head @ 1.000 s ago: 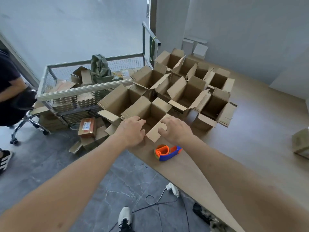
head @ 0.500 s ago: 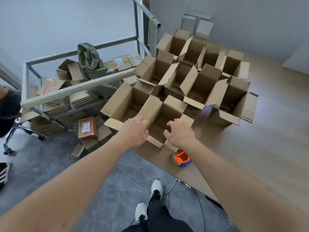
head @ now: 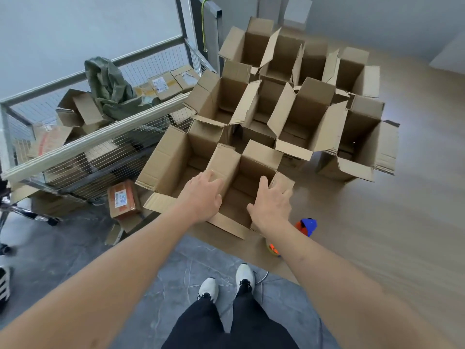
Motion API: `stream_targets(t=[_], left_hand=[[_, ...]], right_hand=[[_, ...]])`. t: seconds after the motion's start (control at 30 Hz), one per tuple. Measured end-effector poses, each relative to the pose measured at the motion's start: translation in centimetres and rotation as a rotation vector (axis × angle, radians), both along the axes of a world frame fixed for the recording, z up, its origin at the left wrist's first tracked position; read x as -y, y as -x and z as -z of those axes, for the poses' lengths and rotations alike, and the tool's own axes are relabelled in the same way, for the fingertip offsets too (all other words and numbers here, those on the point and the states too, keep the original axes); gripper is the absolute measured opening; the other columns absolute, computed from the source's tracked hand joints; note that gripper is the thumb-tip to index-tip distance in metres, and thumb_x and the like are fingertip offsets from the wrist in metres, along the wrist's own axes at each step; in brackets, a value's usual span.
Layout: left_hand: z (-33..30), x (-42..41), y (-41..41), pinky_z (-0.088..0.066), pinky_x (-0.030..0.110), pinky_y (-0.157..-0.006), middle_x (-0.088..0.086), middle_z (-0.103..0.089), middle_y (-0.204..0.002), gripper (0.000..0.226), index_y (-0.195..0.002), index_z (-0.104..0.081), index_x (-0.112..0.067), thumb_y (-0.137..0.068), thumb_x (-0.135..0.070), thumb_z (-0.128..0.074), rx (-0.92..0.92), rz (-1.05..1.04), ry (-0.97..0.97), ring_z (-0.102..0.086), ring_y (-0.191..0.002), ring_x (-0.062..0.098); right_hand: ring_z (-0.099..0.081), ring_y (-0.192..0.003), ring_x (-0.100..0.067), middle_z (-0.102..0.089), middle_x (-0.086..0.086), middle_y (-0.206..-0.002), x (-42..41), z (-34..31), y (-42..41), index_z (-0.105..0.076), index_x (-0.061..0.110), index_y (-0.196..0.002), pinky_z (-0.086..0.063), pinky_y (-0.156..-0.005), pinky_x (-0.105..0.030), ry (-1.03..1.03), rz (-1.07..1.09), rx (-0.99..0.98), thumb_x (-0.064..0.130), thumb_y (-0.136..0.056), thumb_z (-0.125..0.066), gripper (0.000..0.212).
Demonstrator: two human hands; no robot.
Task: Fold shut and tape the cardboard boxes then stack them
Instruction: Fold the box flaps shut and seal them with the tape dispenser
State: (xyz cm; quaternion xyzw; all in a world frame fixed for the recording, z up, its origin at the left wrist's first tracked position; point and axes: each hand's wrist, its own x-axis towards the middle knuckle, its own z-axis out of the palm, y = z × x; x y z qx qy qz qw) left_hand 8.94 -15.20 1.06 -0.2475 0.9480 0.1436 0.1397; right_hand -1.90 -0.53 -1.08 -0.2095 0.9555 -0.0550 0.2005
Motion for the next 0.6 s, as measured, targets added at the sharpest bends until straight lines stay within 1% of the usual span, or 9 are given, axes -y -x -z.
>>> stream_targets(t=[0.07, 0.1, 0.17, 0.23, 0.3, 0.37, 0.4, 0.47, 0.6], left_hand=[[0.2, 0.1, 0.0, -0.043, 0.045, -0.106, 0.014, -0.038, -0.150, 0.039, -0.135, -0.055, -0.013, -0.099, -0.029, -0.051, -0.018, 0.013, -0.005, -0.049, -0.126, 0.034], [0.3, 0.2, -0.1, -0.043, 0.044, -0.105, 0.014, -0.038, -0.149, 0.039, -0.135, -0.055, -0.013, -0.099, -0.029, -0.051, -0.018, 0.027, -0.007, -0.049, -0.125, 0.035], [0.6, 0.5, -0.4, -0.043, 0.044, -0.104, 0.015, -0.037, -0.148, 0.038, -0.134, -0.055, -0.014, -0.099, -0.030, -0.051, -0.014, 0.068, -0.001, -0.047, -0.124, 0.035], [0.7, 0.7, -0.8, -0.043, 0.046, -0.103, 0.015, -0.036, -0.148, 0.039, -0.135, -0.053, -0.015, -0.100, -0.030, -0.051, -0.013, 0.096, -0.002, -0.046, -0.125, 0.036], [0.7, 0.9, -1.1, -0.043, 0.047, -0.104, 0.017, -0.035, -0.148, 0.042, -0.139, -0.050, -0.016, -0.100, -0.029, -0.051, -0.027, 0.121, -0.010, -0.045, -0.127, 0.037], [0.4, 1.0, -1.3, -0.042, 0.048, -0.105, 0.018, -0.033, -0.150, 0.046, -0.144, -0.047, -0.017, -0.100, -0.028, -0.050, -0.058, 0.142, -0.018, -0.043, -0.130, 0.037], [0.1, 1.1, -1.4, -0.042, 0.048, -0.107, 0.018, -0.032, -0.152, 0.048, -0.147, -0.046, -0.018, -0.100, -0.028, -0.050, -0.076, 0.151, -0.021, -0.042, -0.131, 0.037], [-0.5, 1.3, -1.6, -0.040, 0.049, -0.109, 0.018, -0.030, -0.155, 0.052, -0.151, -0.042, -0.019, -0.101, -0.028, -0.049, -0.113, 0.176, -0.023, -0.039, -0.135, 0.037], [-1.8, 1.5, -1.8, -0.039, 0.048, -0.112, 0.018, -0.028, -0.159, 0.056, -0.156, -0.039, -0.019, -0.102, -0.033, -0.047, -0.175, 0.225, -0.022, -0.037, -0.139, 0.036]], right_hand=[[-0.042, -0.127, -0.037, -0.028, -0.017, -0.152, 0.3, 0.6, -0.7, -0.015, 0.023, -0.159, -0.052, -0.091, -0.042, -0.005, 0.052, 0.055, 0.033, -0.086, -0.079, 0.097], [-0.044, -0.127, -0.037, -0.024, -0.018, -0.157, 0.4, 1.0, -1.2, -0.008, 0.021, -0.161, -0.052, -0.092, -0.043, 0.010, 0.073, 0.071, 0.027, -0.087, -0.078, 0.103], [-0.050, -0.125, -0.036, -0.015, -0.017, -0.165, 0.4, 1.7, -1.9, 0.000, 0.018, -0.163, -0.052, -0.092, -0.041, 0.061, 0.097, 0.059, 0.009, -0.088, -0.074, 0.105], [-0.057, -0.121, -0.036, -0.017, -0.014, -0.167, 0.2, 2.0, -2.3, 0.002, 0.016, -0.163, -0.052, -0.092, -0.040, 0.145, 0.132, 0.037, -0.005, -0.086, -0.066, 0.105], [-0.060, -0.119, -0.035, -0.038, -0.011, -0.158, -0.1, 1.8, -2.3, -0.005, 0.014, -0.163, -0.052, -0.091, -0.039, 0.258, 0.198, 0.016, -0.010, -0.084, -0.060, 0.099], [-0.063, -0.111, -0.035, -0.058, -0.012, -0.131, -0.4, 1.1, -2.1, -0.020, 0.014, -0.160, -0.050, -0.082, -0.035, 0.325, 0.246, -0.021, -0.010, -0.084, -0.058, 0.087], [-0.064, -0.106, -0.034, -0.062, -0.012, -0.120, -0.6, 0.7, -2.0, -0.028, 0.016, -0.157, -0.048, -0.077, -0.033, 0.337, 0.251, -0.040, -0.009, -0.085, -0.057, 0.082], [-0.065, -0.100, -0.034, -0.065, -0.012, -0.109, -1.1, -0.2, -1.9, -0.036, 0.019, -0.154, -0.044, -0.073, -0.030, 0.323, 0.234, -0.058, -0.008, -0.086, -0.055, 0.075], [-0.061, -0.094, -0.032, -0.067, -0.013, -0.107, -2.8, -2.3, -2.1, -0.047, 0.020, -0.147, -0.052, -0.075, -0.035, 0.305, 0.209, -0.020, -0.004, -0.088, -0.052, 0.064]])
